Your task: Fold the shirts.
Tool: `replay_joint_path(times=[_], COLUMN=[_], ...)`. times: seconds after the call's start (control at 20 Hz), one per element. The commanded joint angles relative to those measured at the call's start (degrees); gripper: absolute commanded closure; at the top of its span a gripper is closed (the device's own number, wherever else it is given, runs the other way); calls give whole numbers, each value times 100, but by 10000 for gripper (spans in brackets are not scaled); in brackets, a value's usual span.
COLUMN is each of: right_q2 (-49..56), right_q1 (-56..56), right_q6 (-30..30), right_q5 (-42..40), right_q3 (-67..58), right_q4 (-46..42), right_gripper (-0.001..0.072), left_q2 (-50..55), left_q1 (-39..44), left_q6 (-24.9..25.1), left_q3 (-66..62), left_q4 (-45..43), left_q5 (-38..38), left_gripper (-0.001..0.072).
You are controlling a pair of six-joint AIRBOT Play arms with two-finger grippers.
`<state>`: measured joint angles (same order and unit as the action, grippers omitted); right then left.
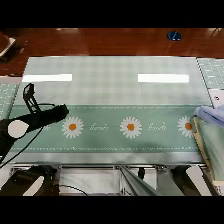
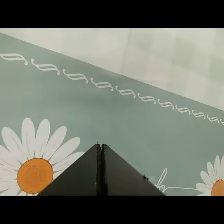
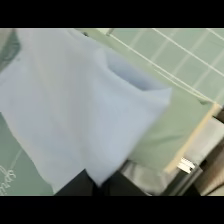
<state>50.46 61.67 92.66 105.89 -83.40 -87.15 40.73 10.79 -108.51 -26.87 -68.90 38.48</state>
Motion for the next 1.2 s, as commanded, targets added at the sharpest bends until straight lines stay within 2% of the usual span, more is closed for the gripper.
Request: replay_joint_path(times=[0.0, 0.05, 0.1, 0.15, 0.35, 0.4, 0.45, 0.5, 0.55, 0.65, 0.75, 0.8, 0.9, 1.05, 1.15], right_q2=[-682, -750, -752, -695, -387, -275, -87, 153, 428, 944, 1250, 1325, 1508, 1836, 2212], right_q1=[321, 321, 321, 321, 319, 319, 319, 286, 144, -562, -1759, -2511, -4011, -5939, -6629], right_q6=[249, 387, 544, 549, 433, 433, 437, 396, 232, 188, -118, -457, -568, -586, -374], right_q5=[42, 37, 37, 31, -251, -291, -306, -411, -619, -1270, -2371, -2938, -3324, -3982, -4293], right_q3=[1196, 1410, 1563, 1652, 1626, 1532, 1314, 1016, 636, -109, -518, -527, -341, 603, 1095], right_q4=[-1373, -1729, -1928, -1882, -1460, -1281, -1029, -557, 177, 1600, 2400, 2358, 1904, 914, 109], right_gripper=[692, 684, 538, 287, 308, 332, 450, 600, 692, 692, 692, 692, 692, 692, 692], left_q2=[4, 4, 4, 4, 63, 72, 101, 173, 297, 713, 1276, 1534, 1950, 2315, 2610], left_q1=[-4, -4, -4, -4, -4, -7, -13, -17, -17, -4, 70, 177, 518, 1043, 1147], left_q6=[0, 0, 0, 0, 4, 173, 439, 577, 734, 1040, 1338, 1530, 1810, 1757, 1676], left_q3=[2, 2, 2, 2, 0, -33, -155, -409, -752, -1818, -3156, -3733, -4487, -4323, -3926], left_q4=[-2, -4, -4, -4, -2, -4, -2, -4, -2, 0, 24, 20, 9, -498, -719], left_q5=[-101, -101, -101, -105, -627, -796, -837, -820, -758, -420, 116, 306, 625, 1005, 1056], left_gripper=[688, 688, 688, 688, 688, 688, 688, 689, 688, 689, 689, 689, 689, 690, 689])
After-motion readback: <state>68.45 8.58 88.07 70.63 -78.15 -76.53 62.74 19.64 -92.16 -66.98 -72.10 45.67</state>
